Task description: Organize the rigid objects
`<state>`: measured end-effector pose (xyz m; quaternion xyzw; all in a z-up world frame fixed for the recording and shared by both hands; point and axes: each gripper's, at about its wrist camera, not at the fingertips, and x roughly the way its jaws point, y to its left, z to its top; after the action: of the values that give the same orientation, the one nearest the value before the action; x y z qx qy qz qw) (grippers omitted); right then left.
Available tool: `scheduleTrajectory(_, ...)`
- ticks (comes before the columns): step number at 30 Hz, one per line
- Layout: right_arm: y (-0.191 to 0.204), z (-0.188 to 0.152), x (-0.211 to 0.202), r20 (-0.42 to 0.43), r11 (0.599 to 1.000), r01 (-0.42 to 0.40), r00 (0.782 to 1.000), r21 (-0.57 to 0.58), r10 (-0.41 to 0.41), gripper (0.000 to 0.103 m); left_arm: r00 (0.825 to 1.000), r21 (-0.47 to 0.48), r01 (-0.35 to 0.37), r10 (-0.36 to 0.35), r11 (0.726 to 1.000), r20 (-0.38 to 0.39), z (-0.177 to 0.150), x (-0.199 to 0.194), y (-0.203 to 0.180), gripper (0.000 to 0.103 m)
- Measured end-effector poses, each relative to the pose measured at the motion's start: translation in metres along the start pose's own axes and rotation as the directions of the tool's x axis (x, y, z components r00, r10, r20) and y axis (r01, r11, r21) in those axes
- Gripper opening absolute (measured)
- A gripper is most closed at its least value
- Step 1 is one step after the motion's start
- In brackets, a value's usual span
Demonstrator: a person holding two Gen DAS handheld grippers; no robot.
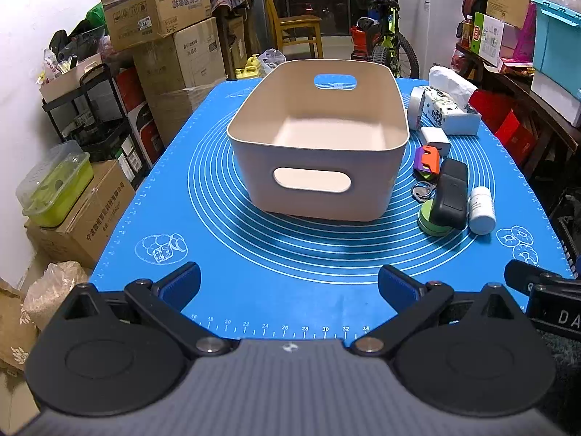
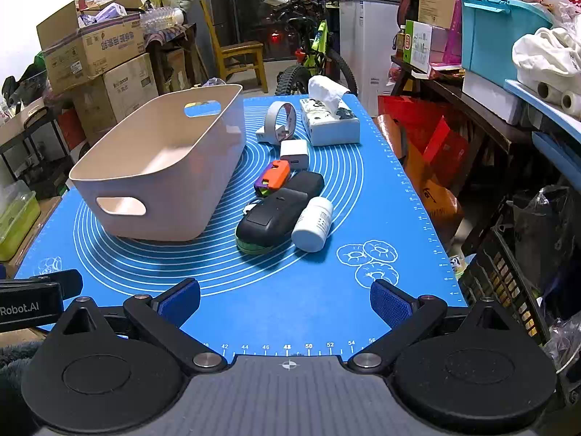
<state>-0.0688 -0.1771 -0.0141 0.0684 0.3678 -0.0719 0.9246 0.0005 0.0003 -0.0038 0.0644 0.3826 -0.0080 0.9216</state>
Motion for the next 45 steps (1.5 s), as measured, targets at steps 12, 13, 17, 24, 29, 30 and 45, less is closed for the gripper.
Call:
scheduleTrajectory(12, -0.0001, 0.0001, 0.0002, -0.002, 1.0, 0.0, 1.0, 0.001, 0.0, 0.1, 1.0, 0.0, 0.0, 0.0, 1.0, 0.0, -0.0002, 0.0003, -0.0004, 0.102)
scheduleTrajectory(13, -0.0003, 0.0002, 0.0, -0.002, 1.0, 0.0, 1.0, 0.001, 0.0, 0.1, 1.0, 0.0, 0.0, 0.0, 1.0, -0.001, -0.0002, 0.0003, -0.0004, 0.102)
scheduleTrajectory(17, -0.0004, 0.0003, 0.0001, -0.002, 1.0, 0.0, 1.0, 0.001, 0.0, 0.1, 1.0, -0.001, 0.0, 0.0, 1.0, -0.001, -0.0002, 0.0003, -0.0004, 0.102)
scheduleTrajectory(24, -0.0004, 0.0002, 0.0002, -0.002, 1.0, 0.0, 1.0, 0.001, 0.0, 0.1, 1.0, 0.0, 0.001, -0.001, 1.0, -0.004, -0.0008, 0.0018, -0.0023, 0.102)
scheduleTrajectory(29, -0.0004, 0.0002, 0.0003, -0.003, 1.0, 0.0, 1.0, 0.001, 0.0, 0.1, 1.0, 0.001, 0.002, -0.002, 1.0, -0.005, -0.0012, 0.0025, -0.0029, 0.102)
scheduleTrajectory(30, -0.0005, 0.0002, 0.0002, -0.003, 1.0, 0.0, 1.0, 0.001, 0.0, 0.1, 1.0, 0.001, 0.002, -0.002, 1.0, -0.005, -0.0016, 0.0025, -0.0034, 0.102)
scheduleTrajectory(45, -0.0006, 0.0005, 0.0004, -0.004, 1.0, 0.0, 1.0, 0.001, 0.0, 0.1, 1.0, 0.003, 0.003, -0.003, 1.0, -0.008, -0.0025, 0.0029, -0.0031, 0.102)
